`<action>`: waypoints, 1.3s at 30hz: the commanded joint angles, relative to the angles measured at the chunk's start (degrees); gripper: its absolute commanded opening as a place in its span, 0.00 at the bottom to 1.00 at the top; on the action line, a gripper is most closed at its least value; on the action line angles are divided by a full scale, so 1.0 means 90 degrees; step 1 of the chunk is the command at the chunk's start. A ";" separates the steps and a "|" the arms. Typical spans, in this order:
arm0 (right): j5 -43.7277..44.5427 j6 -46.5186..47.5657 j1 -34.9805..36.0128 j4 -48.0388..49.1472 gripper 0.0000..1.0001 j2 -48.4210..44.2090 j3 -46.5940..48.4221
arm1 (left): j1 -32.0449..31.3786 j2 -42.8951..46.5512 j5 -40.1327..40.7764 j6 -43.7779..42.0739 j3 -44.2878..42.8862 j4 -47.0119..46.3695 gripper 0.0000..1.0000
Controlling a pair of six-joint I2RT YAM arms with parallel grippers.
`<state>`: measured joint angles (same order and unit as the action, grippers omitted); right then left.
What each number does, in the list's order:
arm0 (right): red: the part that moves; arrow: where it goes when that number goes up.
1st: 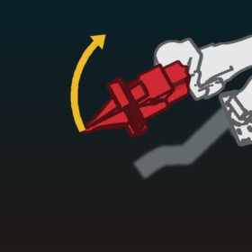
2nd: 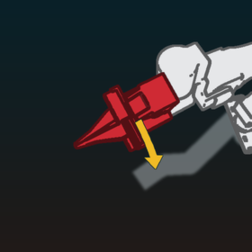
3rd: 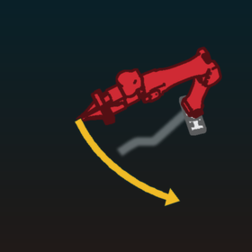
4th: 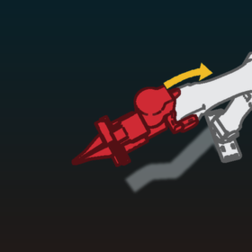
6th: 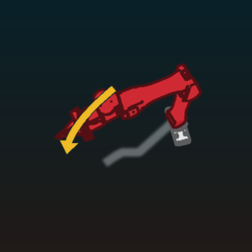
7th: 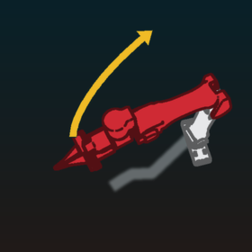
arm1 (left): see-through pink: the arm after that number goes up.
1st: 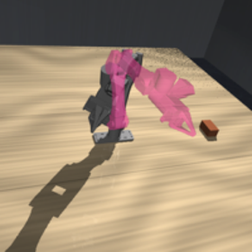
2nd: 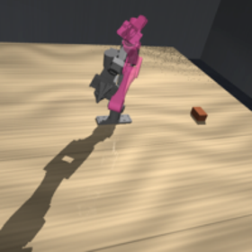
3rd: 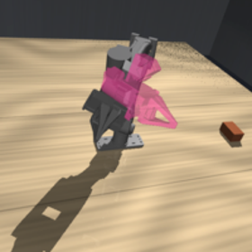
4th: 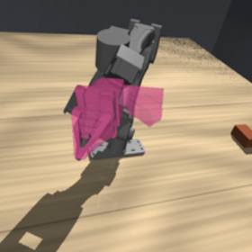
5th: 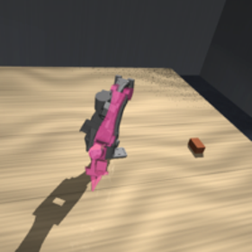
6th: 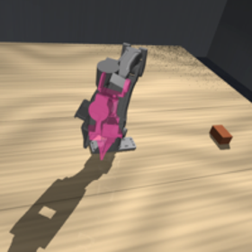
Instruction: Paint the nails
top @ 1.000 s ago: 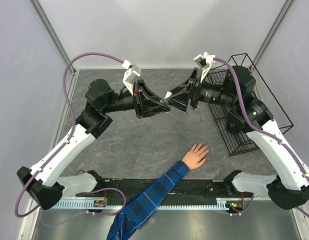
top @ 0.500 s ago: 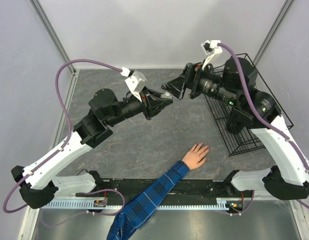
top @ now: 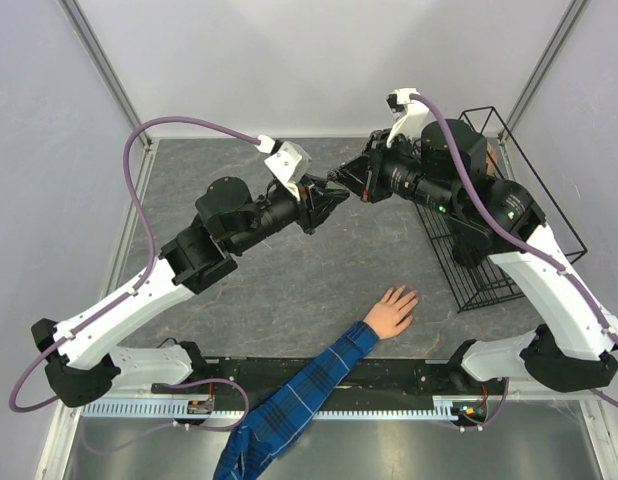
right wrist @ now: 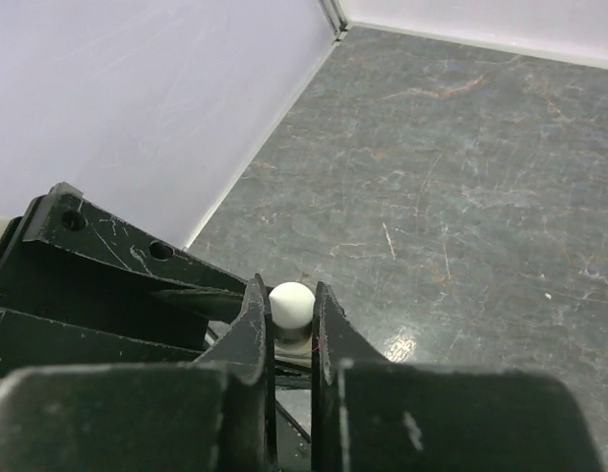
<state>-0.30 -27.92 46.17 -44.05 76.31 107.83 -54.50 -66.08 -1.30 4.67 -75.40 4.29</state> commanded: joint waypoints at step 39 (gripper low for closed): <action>-0.3083 0.0251 -0.0999 0.0814 0.89 -0.0286 0.0186 | 0.1817 0.0253 -0.3694 0.1035 -0.0109 -0.0282 0.02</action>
<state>-31.75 -26.72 37.21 -31.18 72.44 105.49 -38.15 -65.08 -37.98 18.39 -75.07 2.17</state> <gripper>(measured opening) 0.893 0.296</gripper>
